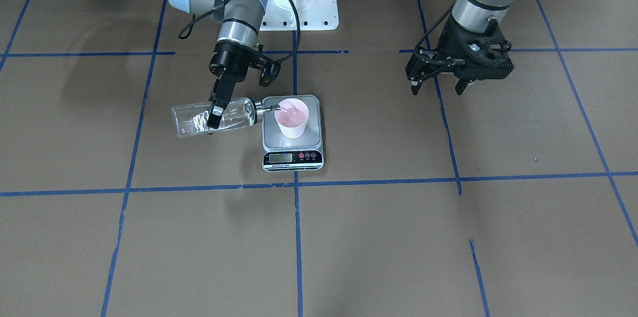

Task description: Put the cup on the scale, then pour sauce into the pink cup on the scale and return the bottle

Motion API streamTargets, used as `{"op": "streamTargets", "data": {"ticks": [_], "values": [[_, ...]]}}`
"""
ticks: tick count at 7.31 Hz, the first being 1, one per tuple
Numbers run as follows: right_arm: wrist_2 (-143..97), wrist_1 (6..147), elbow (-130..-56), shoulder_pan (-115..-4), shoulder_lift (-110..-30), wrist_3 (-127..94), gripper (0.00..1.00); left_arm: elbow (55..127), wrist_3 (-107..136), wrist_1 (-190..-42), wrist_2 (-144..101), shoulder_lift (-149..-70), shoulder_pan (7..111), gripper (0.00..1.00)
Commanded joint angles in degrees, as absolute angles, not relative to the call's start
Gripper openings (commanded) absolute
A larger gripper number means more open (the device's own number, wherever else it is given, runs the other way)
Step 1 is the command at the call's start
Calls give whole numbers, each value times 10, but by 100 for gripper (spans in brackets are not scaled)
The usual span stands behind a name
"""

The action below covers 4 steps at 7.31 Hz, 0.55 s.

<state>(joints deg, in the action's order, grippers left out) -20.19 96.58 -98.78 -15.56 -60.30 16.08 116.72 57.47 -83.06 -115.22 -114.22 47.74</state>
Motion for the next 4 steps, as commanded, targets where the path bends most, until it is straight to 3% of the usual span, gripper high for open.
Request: {"op": "streamTargets", "data": {"ticks": [1, 4], "values": [[-193, 966, -989, -156, -603, 198, 0, 1167, 575, -831, -1152, -1143, 477, 100], [-188, 966, -989, -156, -603, 226, 0, 1166, 576, -831, -1152, -1142, 476, 100]]}}
